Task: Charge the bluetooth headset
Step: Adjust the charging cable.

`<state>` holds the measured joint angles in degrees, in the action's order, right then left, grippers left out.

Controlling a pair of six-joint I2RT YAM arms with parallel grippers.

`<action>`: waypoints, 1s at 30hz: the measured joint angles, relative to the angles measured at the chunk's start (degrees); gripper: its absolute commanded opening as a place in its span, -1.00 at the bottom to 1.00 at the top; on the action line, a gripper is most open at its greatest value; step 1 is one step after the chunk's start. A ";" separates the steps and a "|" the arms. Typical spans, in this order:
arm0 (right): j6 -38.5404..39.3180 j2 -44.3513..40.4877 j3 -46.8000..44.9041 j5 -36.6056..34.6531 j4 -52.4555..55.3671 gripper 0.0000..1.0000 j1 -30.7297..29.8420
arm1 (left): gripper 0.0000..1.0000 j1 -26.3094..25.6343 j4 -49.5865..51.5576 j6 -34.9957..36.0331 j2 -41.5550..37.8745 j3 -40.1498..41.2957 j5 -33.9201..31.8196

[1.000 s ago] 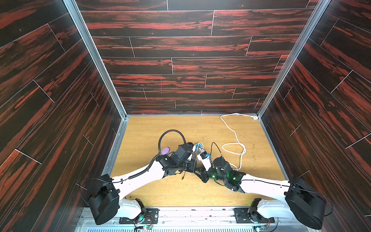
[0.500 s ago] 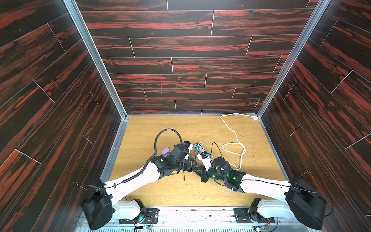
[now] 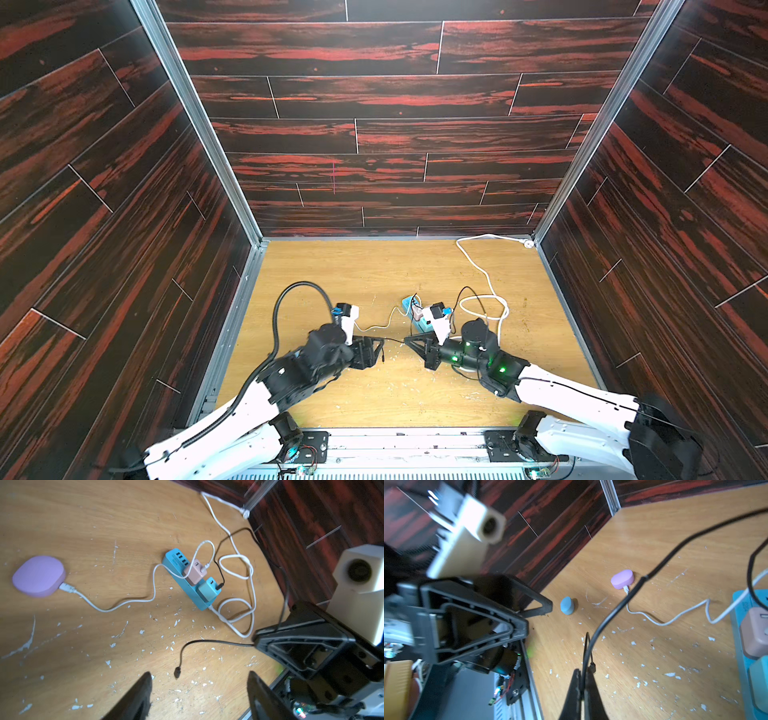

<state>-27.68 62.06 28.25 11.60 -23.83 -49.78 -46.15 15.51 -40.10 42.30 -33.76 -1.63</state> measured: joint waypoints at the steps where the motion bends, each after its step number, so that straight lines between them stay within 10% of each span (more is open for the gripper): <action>1: -0.31 -0.81 0.00 0.48 -0.13 -0.96 0.39 | 0.67 0.17 -1.09 -0.66 -1.84 1.64 -0.17; 30: -13.05 -9.62 -0.90 15.93 -11.23 -0.94 11.32 | 0.51 4.96 -52.68 -16.81 7.63 17.33 22.73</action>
<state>-40.73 52.45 27.35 27.53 -35.07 -38.46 -41.19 -37.17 -56.90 49.93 -16.43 21.10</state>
